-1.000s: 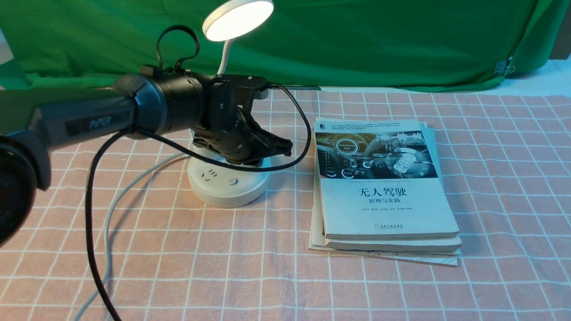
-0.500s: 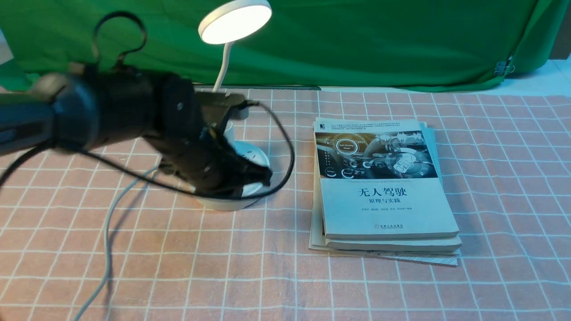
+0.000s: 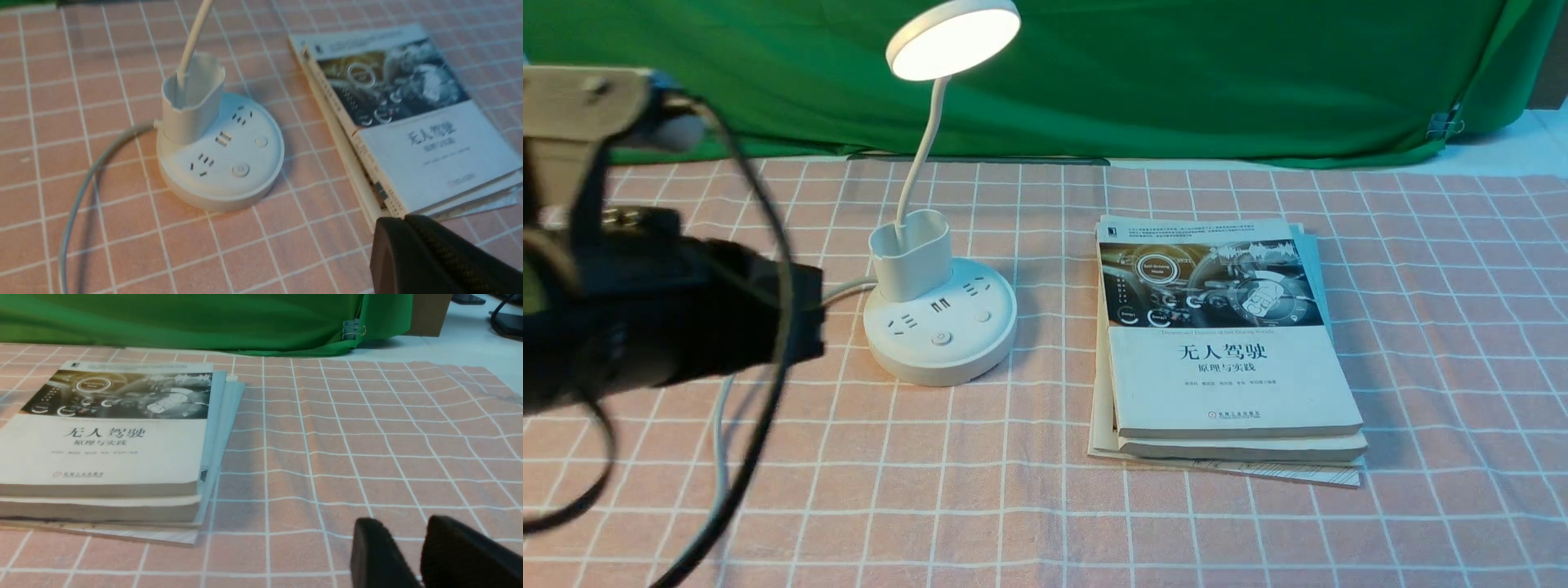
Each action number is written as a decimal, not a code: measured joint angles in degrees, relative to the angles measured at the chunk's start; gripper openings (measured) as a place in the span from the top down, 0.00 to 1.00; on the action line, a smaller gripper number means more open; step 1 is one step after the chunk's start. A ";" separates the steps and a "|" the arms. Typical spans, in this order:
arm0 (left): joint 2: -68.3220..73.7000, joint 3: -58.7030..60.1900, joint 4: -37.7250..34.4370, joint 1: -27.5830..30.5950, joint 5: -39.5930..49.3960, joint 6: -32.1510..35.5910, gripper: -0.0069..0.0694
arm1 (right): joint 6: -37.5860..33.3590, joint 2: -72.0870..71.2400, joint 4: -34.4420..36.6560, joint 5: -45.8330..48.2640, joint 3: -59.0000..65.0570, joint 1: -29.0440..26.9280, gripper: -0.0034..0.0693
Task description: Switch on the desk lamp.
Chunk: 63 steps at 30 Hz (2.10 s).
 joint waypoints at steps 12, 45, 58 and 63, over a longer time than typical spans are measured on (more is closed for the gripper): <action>-27.21 19.96 -0.77 0.00 -3.16 -0.17 0.88 | 0.00 0.00 0.00 -0.04 0.00 0.00 0.62; -48.67 43.73 4.48 21.11 -11.43 2.96 0.88 | 0.00 0.00 0.00 -0.04 0.00 0.00 0.62; -48.78 43.73 3.65 25.91 -12.84 3.39 0.88 | 0.00 0.00 0.00 -0.13 0.00 0.00 0.62; -48.78 43.73 3.70 26.17 -14.22 3.43 0.88 | 0.00 0.00 0.00 -0.08 0.00 0.00 0.62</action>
